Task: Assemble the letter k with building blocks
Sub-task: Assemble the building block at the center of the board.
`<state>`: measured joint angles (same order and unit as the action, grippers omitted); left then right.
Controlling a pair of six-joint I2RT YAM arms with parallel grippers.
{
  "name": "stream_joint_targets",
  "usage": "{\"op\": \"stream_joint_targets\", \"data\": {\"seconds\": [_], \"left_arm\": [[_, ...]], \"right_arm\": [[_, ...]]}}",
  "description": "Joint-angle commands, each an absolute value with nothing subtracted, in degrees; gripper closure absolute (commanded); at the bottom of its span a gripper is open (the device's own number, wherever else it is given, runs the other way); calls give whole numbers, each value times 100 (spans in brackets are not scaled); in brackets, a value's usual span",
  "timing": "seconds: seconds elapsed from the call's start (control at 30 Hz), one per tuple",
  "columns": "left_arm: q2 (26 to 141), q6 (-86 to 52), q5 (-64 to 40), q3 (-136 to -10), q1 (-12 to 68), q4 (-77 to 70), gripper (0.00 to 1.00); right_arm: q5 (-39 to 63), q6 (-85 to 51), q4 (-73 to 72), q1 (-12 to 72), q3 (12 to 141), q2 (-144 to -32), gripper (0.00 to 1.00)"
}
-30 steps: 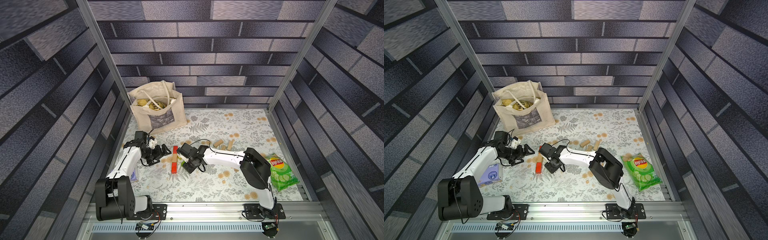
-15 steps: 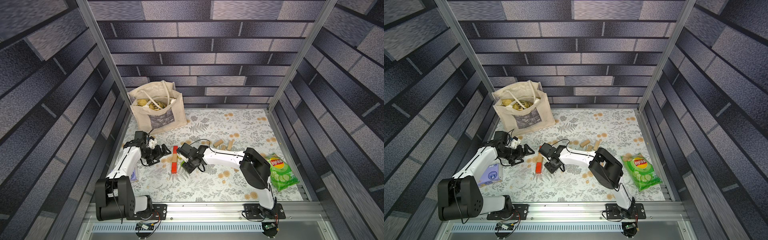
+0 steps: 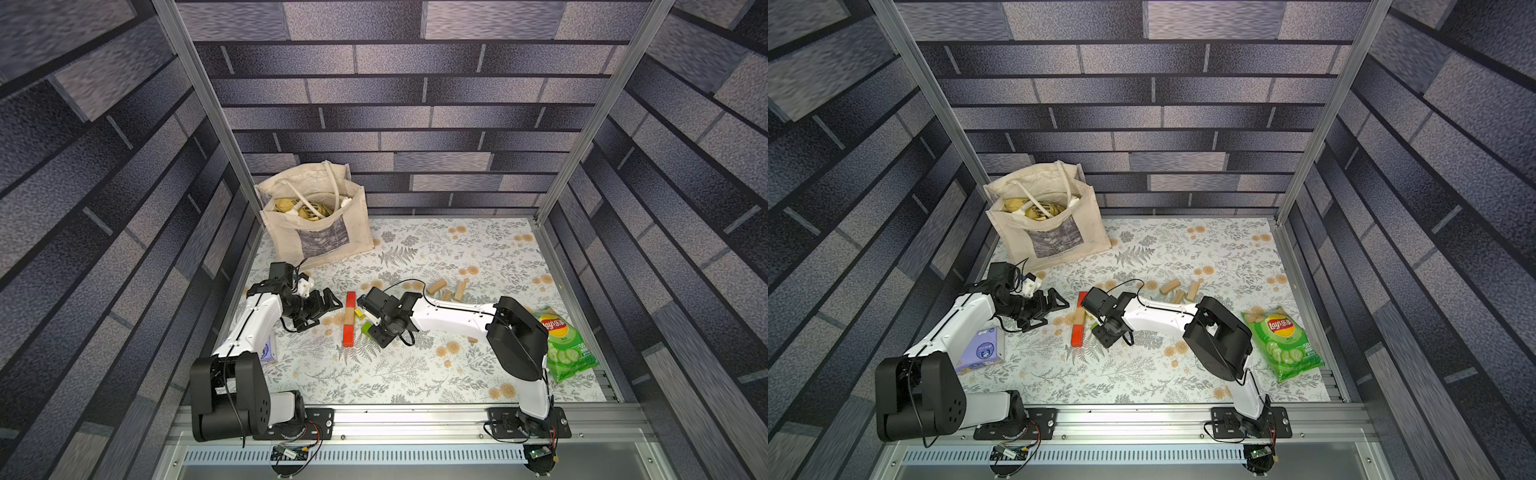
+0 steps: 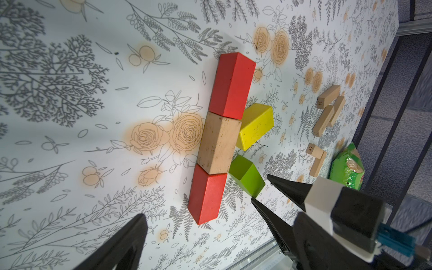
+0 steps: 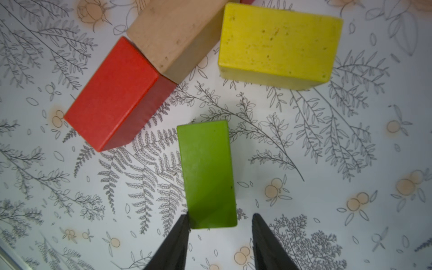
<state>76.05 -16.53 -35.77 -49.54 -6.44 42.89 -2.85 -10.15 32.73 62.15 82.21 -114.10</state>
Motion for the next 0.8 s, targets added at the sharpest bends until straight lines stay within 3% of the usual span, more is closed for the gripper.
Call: {"op": "stream_joint_targets", "data": {"seconds": [0.0, 0.17, 0.43, 0.77], "left_arm": [[7629, -1573, -3639, -5001, -677, 4386, 0], [7629, -1573, -3639, -5001, -677, 4395, 0], [7629, -1564, -3639, -5001, -677, 4390, 0], [7627, -1564, -3625, -5001, -677, 4403, 0]], "right_arm": [[-208, -1068, 3223, 6284, 8165, -11307, 56], [-158, -1053, 3198, 6291, 8178, -11362, 57], [-84, -1046, 3213, 6301, 8286, -11491, 68], [-79, -1020, 3252, 6311, 8420, -11555, 69]]}}
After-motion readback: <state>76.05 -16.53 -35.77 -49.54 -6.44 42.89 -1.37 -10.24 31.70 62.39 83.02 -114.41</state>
